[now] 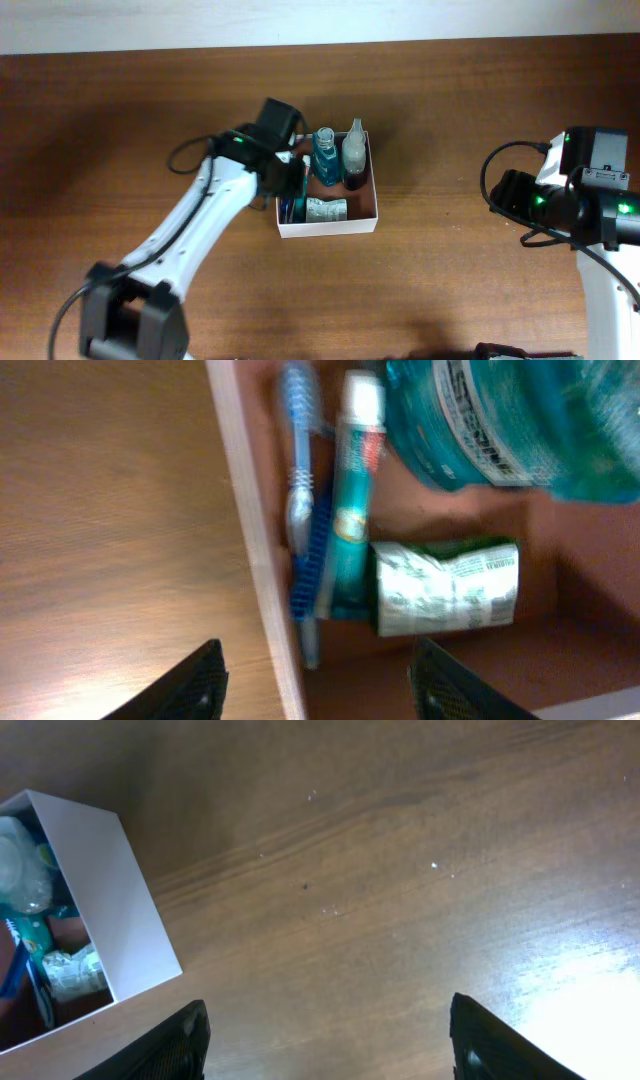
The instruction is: Pack container
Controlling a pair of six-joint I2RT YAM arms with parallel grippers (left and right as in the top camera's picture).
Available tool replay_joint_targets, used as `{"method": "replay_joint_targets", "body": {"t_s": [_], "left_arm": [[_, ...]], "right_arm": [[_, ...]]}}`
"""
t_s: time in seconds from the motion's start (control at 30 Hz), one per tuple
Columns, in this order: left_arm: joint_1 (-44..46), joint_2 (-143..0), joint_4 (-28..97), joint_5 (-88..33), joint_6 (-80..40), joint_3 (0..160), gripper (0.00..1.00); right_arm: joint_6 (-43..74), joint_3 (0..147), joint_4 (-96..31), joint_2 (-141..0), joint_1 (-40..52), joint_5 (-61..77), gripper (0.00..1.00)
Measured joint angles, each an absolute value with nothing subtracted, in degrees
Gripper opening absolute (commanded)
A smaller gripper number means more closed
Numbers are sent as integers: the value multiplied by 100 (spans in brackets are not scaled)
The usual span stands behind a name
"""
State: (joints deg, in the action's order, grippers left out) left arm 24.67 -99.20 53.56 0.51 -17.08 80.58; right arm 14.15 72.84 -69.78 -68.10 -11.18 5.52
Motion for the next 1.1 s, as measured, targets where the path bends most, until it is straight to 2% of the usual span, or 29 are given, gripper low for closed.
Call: {"method": "replay_joint_targets", "body": {"t_s": [0.17,0.2,0.23,0.37,0.53,0.8,1.03,1.1], "left_arm": [[1737,-9002,5505,464,-1243,8232,77],[1581,-8858,5502,521,-1149,8246,85],[1380,-8707,5492,574,-1085,8263,99],[587,-8427,5505,762,-884,8311,99],[360,-8438,5428,801,-854,8311,99],[362,-8156,5636,779,-596,8285,99],[362,-6064,5382,403,-274,7620,99],[362,-5118,5188,357,-255,6882,99]], "right_arm": [[1179,7284,-6477,-6810,-576,545,88],[1144,7284,-6322,-6810,-423,541,93],[1096,7284,-6134,-6812,-239,537,99],[1000,7275,-5092,-6814,351,414,98],[987,7273,-4477,-6820,401,215,98],[982,7262,-5258,-6665,403,38,98],[980,6558,-5290,-4703,410,-84,99],[923,6143,-5308,-4007,412,-174,98]]}}
